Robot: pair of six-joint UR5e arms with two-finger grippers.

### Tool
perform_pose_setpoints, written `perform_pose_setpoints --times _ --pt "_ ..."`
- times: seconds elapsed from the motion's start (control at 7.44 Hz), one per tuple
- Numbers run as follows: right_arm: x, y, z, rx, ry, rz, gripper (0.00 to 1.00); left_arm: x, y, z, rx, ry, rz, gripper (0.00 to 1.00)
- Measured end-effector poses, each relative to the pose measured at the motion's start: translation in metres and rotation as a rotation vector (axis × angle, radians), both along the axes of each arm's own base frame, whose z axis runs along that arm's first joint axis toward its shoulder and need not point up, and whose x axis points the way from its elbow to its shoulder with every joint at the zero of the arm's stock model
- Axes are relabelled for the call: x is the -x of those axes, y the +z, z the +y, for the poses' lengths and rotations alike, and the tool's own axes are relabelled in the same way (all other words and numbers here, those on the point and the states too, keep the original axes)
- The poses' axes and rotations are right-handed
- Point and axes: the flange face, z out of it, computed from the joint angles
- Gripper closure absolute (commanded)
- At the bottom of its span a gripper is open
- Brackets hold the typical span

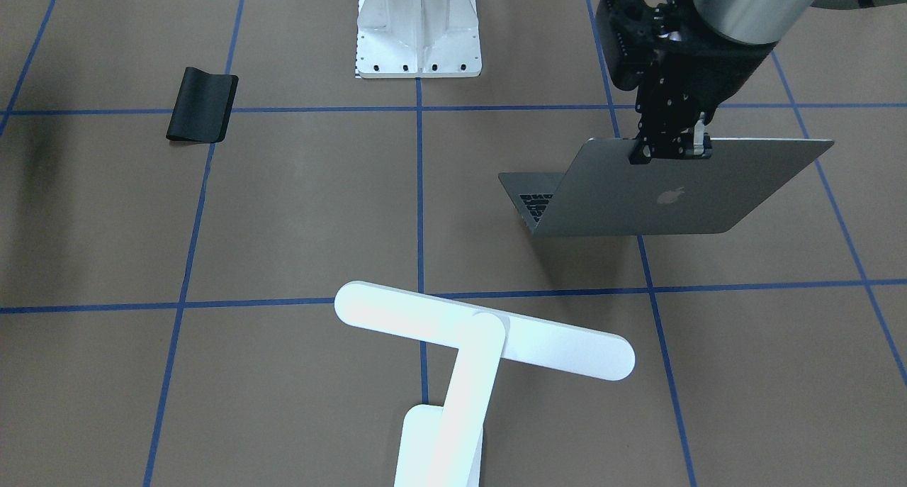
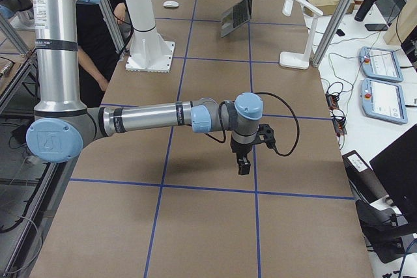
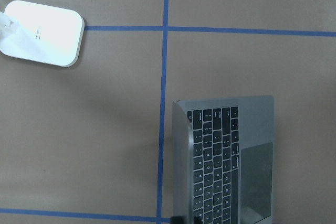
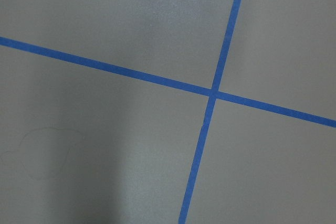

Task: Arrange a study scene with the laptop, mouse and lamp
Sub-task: 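Move the laptop with the left gripper beside the white lamp base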

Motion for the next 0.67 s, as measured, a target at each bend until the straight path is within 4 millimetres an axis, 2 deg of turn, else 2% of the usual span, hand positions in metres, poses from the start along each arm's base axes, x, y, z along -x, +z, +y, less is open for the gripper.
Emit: perform_pose_setpoints --times 0.4,0.67 --pt "0.001 0.001 0.0 0.003 0.0 -0.002 0.0 -0.047 -0.013 0.001 0.027 -0.006 0.002 1.0" --pt "0.001 0.0 0.0 0.001 -0.001 -0.004 0.0 -0.059 -0.013 0.001 0.038 -0.012 0.009 1.0"
